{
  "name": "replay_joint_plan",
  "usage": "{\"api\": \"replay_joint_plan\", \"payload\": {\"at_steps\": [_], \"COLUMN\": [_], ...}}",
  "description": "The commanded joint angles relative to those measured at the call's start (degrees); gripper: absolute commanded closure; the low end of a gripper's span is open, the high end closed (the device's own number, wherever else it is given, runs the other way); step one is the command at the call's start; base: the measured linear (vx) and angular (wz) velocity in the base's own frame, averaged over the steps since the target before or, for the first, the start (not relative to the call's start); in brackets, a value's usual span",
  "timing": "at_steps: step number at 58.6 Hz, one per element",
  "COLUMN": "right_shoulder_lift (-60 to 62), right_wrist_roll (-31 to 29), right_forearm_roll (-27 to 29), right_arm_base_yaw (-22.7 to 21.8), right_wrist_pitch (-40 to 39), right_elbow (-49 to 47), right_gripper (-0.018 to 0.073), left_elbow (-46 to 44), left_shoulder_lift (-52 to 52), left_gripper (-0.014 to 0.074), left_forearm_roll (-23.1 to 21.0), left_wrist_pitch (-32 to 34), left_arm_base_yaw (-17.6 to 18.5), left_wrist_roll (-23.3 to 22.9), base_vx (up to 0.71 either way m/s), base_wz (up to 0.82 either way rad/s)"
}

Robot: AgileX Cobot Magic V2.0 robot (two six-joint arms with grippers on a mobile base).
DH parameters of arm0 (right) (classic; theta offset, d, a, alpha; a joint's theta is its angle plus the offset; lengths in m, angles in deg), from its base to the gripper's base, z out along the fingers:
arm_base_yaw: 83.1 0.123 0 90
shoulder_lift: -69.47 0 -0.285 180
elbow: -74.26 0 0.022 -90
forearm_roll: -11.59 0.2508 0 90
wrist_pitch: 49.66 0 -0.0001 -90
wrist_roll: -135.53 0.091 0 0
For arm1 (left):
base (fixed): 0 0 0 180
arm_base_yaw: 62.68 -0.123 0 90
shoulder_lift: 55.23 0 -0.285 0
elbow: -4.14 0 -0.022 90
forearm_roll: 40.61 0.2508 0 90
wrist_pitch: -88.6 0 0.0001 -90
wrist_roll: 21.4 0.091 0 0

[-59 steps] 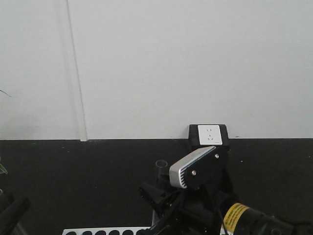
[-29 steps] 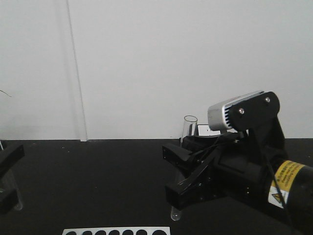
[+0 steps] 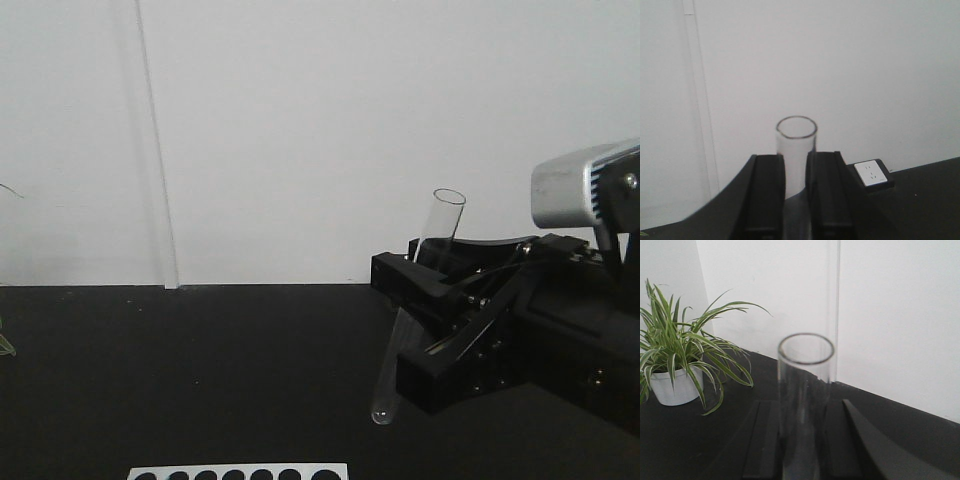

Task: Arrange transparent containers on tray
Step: 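Lift both held tubes up out of the white rack, then hold both tubes while the base drives to the yellow tray counter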

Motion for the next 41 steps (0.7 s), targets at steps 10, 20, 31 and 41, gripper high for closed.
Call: {"api": "replay_joint_plan", "payload": {"at_steps": [10, 20, 31, 41], "right_shoulder_lift": [0.7, 0.7, 0.7, 0.7], "right_wrist_roll": [-0.2, -0.2, -0.2, -0.2], "right_forearm_roll": [-0.2, -0.2, -0.2, -0.2], "right_arm_base_yaw": [0.0, 0.0, 0.0, 0.0], "right_wrist_pitch": [-4.9, -4.9, -4.9, -4.9], "right_elbow": [-2.0, -2.0, -2.0, -2.0], "right_gripper": [0.0571, 0.0571, 0.0571, 0.0571], "left_elbow": [-2.2, -2.2, -2.2, -2.2], "left_shoulder_lift": [-0.5, -0.5, -0.5, -0.5], "left_gripper": [0.0514, 0.0514, 0.0514, 0.0514], "left_forearm_roll": [-0.5, -0.5, -0.5, -0.5], "left_wrist_pitch": [4.2, 3.7, 3.7, 3.7], "left_arm_base_yaw": [0.4, 0.4, 0.4, 0.4], "left_wrist_roll": [-0.3, -0.3, -0.3, -0.3], "base_vx": [0.00, 0.00, 0.00, 0.00], "base_wz": [0.00, 0.00, 0.00, 0.00]}}
